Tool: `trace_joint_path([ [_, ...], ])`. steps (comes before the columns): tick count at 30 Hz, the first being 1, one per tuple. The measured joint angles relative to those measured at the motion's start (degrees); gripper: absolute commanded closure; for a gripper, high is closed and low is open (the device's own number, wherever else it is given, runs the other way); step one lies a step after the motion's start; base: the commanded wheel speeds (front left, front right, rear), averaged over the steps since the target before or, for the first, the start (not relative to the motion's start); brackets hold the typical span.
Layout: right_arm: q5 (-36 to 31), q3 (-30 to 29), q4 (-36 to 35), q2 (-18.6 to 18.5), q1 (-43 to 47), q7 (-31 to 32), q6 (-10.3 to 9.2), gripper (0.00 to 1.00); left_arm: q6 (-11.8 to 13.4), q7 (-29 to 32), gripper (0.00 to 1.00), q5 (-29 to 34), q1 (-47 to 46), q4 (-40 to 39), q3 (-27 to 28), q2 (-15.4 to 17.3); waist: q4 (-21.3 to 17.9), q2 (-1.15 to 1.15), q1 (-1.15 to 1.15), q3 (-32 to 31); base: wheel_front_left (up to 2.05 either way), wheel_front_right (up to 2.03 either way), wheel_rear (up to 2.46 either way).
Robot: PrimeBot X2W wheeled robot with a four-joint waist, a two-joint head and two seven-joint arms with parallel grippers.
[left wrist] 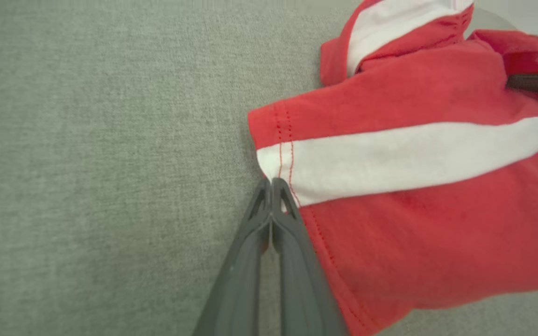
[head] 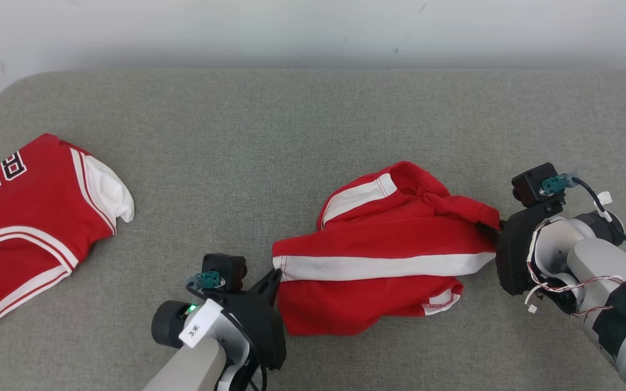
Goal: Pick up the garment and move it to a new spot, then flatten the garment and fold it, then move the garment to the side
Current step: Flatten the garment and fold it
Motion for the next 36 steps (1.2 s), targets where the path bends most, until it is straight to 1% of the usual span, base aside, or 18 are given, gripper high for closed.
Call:
trace_joint_path([
  [2,0.80,-0.03,-0.09,0.03,-0.08,-1.02,0.00,1.00,0.04,-0.76,1.00,-0.25,-0.01,-0.07,0.22,0.00,-0.10,0.00,0.00,-0.37,0.00,0.00,0.00],
  [6,2.85,-2.15,-0.15,0.14,-1.79,-4.21,0.01,1.00,1.24,-3.48,1.00,0.10,-0.19,-1.78,1.76,0.22,-0.38,0.00,0.00,-1.28,0.00,0.00,0.00],
  [10,6.27,-5.10,-0.37,0.25,-2.99,-6.80,0.01,1.00,2.04,-6.51,1.00,0.53,-0.58,-5.63,4.02,3.56,-0.65,0.00,0.00,-2.69,0.00,0.00,0.00],
  [14,10.02,-5.88,-2.11,-0.01,-2.66,-5.89,0.10,1.00,2.02,-7.88,1.00,0.55,-0.48,-10.81,5.45,6.78,-0.88,0.00,-0.01,-4.27,0.00,0.00,0.00],
  [15,10.98,-5.55,-3.52,-0.32,-2.03,-4.81,0.10,1.00,1.54,-7.86,1.00,0.26,-0.25,-12.37,5.61,7.35,-0.95,0.00,-0.01,-4.61,0.00,0.00,0.00],
  [16,12.05,-5.08,-4.55,-0.59,-1.37,-3.53,0.10,1.00,-0.07,-7.68,1.00,-0.75,0.09,-13.96,5.78,7.86,-1.04,-0.01,-0.01,-4.87,0.00,0.00,0.00],
  [17,12.05,-5.08,-4.55,-0.59,-1.37,-3.53,0.10,1.00,-0.07,-7.68,1.00,-0.75,0.09,-13.96,5.78,7.86,-1.04,-0.01,-0.01,-4.87,0.00,0.00,0.00],
  [18,13.55,-3.68,-6.66,-1.40,-0.37,-0.76,0.10,1.00,-2.70,-6.50,1.00,-3.60,0.59,-16.90,5.89,8.33,-1.35,-0.01,-0.01,-5.06,0.00,0.00,0.00],
  [20,14.11,-3.26,-7.49,-1.69,-0.31,0.75,0.10,1.00,-3.12,-5.56,1.00,-3.60,0.69,-17.78,5.42,8.69,-1.53,0.00,-0.01,-5.01,0.00,0.00,0.00],
  [22,15.05,-1.66,-8.55,-2.47,-0.61,4.95,0.10,1.00,-5.16,-2.71,1.00,-3.86,0.65,-18.41,4.61,9.53,-1.79,-0.01,-0.01,-4.68,0.00,0.00,0.00],
  [24,15.56,0.01,-9.20,-2.61,-1.34,9.47,0.10,1.00,-7.54,0.98,1.00,-6.32,0.05,-18.22,4.10,10.43,-2.05,-0.01,-0.01,-4.05,0.00,0.00,0.00],
  [28,16.36,0.29,-7.19,-1.34,-7.16,16.21,0.09,1.00,-8.04,7.77,1.00,-9.33,-6.38,-16.48,4.82,11.35,-2.67,0.00,-0.01,-2.03,0.00,0.00,0.00],
  [29,16.37,-0.52,-6.25,-0.70,-10.01,17.07,-0.24,1.00,-8.03,8.96,1.00,-10.42,-9.18,-15.82,6.05,11.38,-2.85,0.00,0.00,-1.42,0.00,0.00,0.00],
  [30,16.38,-5.06,-4.20,1.41,-20.82,16.73,-3.08,1.00,-7.45,10.95,1.00,-10.58,-19.85,-14.68,9.36,11.60,-3.47,0.00,0.01,0.61,0.00,0.00,0.00],
  [32,16.10,-9.55,-3.56,2.57,-28.69,12.07,-5.90,1.00,-5.97,10.74,1.00,-8.49,-27.69,-14.64,11.47,11.94,-3.90,0.00,0.01,2.08,0.00,0.00,0.00],
  [33,15.60,-12.30,-3.61,2.82,-32.42,8.35,-7.48,1.00,-4.52,9.37,1.00,-6.28,-31.69,-15.01,12.70,12.22,-4.11,0.00,0.01,2.84,0.00,0.00,0.00],
  [35,15.22,-16.52,-4.30,2.65,-37.80,2.59,-8.68,1.00,-2.20,6.32,1.00,-2.88,-37.72,-18.18,14.96,12.72,-4.50,0.00,0.01,4.36,0.00,0.00,0.00],
  [36,15.29,-17.68,-4.23,2.77,-39.15,0.12,-8.59,1.00,-1.22,3.98,1.00,-2.25,-39.37,-19.83,16.24,12.49,-4.69,-0.01,0.00,5.14,0.00,0.00,0.00],
])
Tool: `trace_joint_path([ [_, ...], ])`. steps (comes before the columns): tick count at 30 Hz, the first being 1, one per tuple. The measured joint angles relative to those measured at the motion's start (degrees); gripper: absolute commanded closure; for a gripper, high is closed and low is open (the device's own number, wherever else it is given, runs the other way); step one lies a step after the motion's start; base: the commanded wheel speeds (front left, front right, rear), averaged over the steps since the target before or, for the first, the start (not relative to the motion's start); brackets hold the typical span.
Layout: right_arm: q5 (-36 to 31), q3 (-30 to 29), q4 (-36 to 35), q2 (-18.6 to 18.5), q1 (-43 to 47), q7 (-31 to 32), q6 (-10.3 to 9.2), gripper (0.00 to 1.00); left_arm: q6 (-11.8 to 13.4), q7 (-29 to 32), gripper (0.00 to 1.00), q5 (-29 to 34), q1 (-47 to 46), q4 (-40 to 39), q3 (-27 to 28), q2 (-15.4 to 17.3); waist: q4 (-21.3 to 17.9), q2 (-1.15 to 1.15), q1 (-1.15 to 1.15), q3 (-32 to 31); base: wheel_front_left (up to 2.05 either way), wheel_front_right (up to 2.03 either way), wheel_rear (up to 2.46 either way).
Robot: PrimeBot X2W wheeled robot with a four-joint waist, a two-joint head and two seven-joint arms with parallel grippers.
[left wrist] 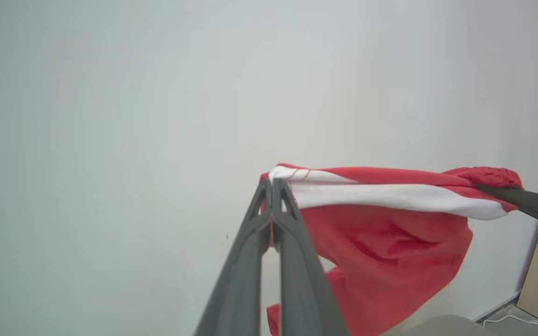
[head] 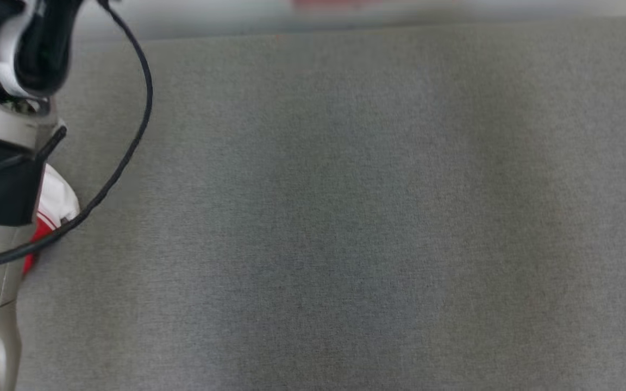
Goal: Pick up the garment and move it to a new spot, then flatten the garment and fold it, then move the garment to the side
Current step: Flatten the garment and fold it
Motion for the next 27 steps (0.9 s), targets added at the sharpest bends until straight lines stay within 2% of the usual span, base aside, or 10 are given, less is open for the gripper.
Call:
trace_joint_path([
  [2,0.00,-0.01,0.42,0.16,0.74,-3.04,1.60,1.00,0.16,-2.20,1.00,0.69,-0.88,-0.67,0.14,-0.18,-0.37,-0.01,-0.01,1.36,0.00,0.00,0.00],
  [4,0.00,1.37,0.88,0.35,5.13,-4.44,3.54,1.00,0.22,-3.68,1.00,0.82,1.49,0.14,-0.11,-0.64,-0.78,0.00,0.01,2.32,0.00,0.00,0.00],
  [6,-0.01,3.78,1.85,1.21,12.19,-4.89,5.52,1.00,0.15,-4.23,1.00,0.78,7.16,1.62,-1.64,-0.47,-1.27,0.02,0.04,2.65,0.00,0.00,0.00],
  [9,0.08,6.03,2.35,1.13,21.42,-5.16,6.83,1.00,0.20,-4.77,1.00,0.56,17.20,3.90,-4.22,-0.71,-1.68,0.02,0.01,1.97,0.00,0.00,0.00],
  [14,0.68,7.95,1.81,-0.66,29.63,-5.82,8.02,1.00,0.22,-6.12,1.00,-0.69,27.93,5.03,-6.26,-1.57,-1.86,0.01,-0.01,0.00,0.00,0.00,0.00],
  [24,3.13,10.61,-1.49,-2.10,46.63,-6.92,8.51,1.00,0.81,-8.80,1.00,-0.93,42.86,5.17,-9.37,-1.56,-2.21,0.01,-0.01,-5.43,0.00,0.00,0.00],
  [27,4.21,10.83,-3.57,-2.71,50.24,-7.24,8.51,1.00,1.47,-9.27,1.00,-0.89,46.99,3.75,-10.22,-0.59,-2.23,0.00,-0.02,-7.52,0.00,0.00,0.00],
])
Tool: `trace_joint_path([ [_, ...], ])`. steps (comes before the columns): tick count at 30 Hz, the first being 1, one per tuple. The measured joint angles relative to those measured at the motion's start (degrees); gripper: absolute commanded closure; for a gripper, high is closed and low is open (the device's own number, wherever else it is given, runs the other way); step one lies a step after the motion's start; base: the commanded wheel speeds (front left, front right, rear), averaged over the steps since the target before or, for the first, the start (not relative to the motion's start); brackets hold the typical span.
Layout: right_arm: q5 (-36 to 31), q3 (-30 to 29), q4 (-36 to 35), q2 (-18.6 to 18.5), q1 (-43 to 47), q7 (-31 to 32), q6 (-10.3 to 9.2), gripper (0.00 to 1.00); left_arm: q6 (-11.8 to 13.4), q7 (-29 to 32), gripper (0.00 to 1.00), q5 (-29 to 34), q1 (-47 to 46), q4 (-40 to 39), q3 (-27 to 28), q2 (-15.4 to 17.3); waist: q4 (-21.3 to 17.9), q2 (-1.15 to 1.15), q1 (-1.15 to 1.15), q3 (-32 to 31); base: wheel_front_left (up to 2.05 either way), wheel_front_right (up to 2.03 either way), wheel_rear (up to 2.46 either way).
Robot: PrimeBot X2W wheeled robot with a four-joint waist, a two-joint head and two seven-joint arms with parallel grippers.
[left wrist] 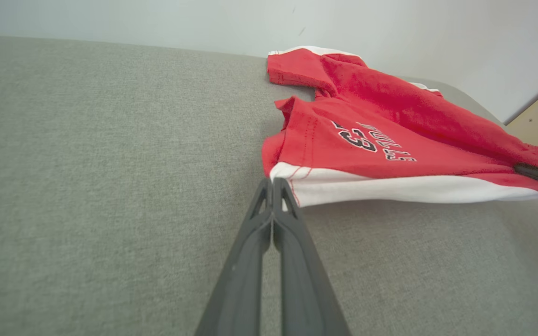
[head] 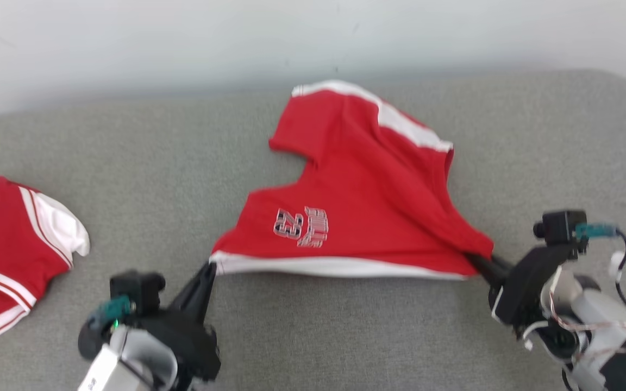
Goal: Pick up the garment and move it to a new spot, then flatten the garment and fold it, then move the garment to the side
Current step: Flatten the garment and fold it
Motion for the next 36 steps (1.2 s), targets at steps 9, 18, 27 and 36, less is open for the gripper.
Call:
trace_joint_path([
  [9,1.85,1.63,-7.39,-4.21,8.97,2.30,0.01,1.00,1.58,-0.18,1.00,-0.27,8.72,-5.72,-0.59,1.81,0.34,-0.01,-0.01,-5.76,0.00,0.00,0.00],
  [18,1.19,3.96,-7.68,-2.91,2.88,9.14,-3.02,1.00,2.79,2.21,1.00,0.41,7.09,-3.88,-1.30,1.26,0.97,-0.01,0.00,-5.63,0.00,0.00,0.00],
  [27,-0.87,4.59,-1.23,2.26,-9.18,12.63,-6.21,1.00,2.79,4.16,1.00,3.47,-2.36,1.79,-3.38,-2.00,1.57,0.00,0.02,-2.01,0.00,0.00,0.00],
  [36,-1.79,4.63,3.50,3.23,-9.75,11.73,-5.59,0.00,2.89,4.08,0.12,3.83,-3.20,7.33,-3.69,-2.76,1.78,0.01,0.02,-0.74,0.00,0.00,0.00],
])
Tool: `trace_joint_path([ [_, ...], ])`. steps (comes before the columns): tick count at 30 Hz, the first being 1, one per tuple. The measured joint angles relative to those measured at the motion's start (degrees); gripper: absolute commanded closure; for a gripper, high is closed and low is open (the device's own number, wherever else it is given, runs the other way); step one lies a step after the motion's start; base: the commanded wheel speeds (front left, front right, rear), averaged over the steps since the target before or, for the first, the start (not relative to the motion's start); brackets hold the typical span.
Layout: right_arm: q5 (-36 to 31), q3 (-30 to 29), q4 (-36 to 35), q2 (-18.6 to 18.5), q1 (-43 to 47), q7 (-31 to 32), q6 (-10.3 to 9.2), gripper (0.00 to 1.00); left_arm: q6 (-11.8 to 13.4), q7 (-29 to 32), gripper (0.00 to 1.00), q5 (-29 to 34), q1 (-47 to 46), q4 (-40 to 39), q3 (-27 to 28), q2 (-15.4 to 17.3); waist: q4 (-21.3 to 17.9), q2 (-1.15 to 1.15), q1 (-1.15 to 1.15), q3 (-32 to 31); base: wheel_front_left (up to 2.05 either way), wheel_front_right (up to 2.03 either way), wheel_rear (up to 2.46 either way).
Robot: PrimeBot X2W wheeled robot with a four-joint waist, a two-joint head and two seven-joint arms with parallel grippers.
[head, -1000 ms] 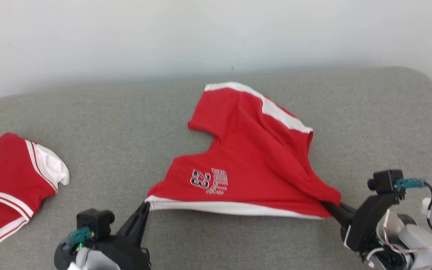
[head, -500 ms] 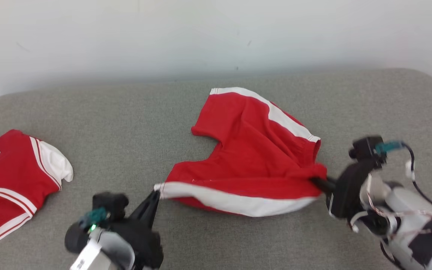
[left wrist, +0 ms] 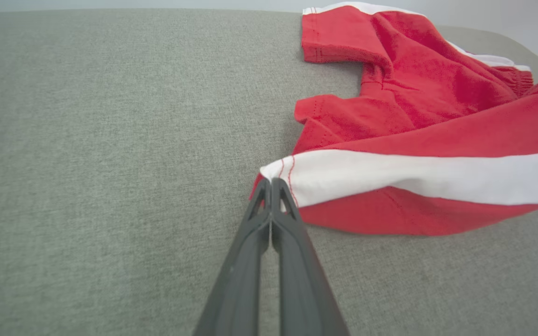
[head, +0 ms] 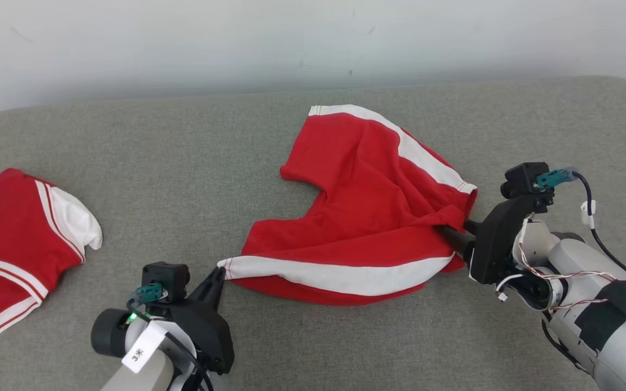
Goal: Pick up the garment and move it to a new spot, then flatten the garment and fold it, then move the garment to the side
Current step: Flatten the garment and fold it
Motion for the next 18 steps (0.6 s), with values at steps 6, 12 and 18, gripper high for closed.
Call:
trace_joint_path([
  [6,1.96,-2.64,-1.11,-0.36,2.71,-4.82,2.65,0.00,0.82,-3.25,0.00,0.22,0.64,0.35,1.47,0.19,-0.64,0.00,-0.01,-1.32,0.00,0.00,0.00],
  [12,2.96,-4.95,-6.30,-4.00,10.64,-11.01,3.57,0.00,1.82,-7.19,0.00,1.08,5.19,-2.97,2.58,0.94,-1.52,0.00,-0.01,-2.60,0.00,0.00,0.00],
  [18,2.70,-6.91,-10.58,-6.13,14.90,-16.46,3.64,0.00,1.99,-9.93,0.00,2.59,8.45,-5.55,3.81,1.27,-1.93,0.00,-0.01,-3.43,0.00,0.00,0.00],
])
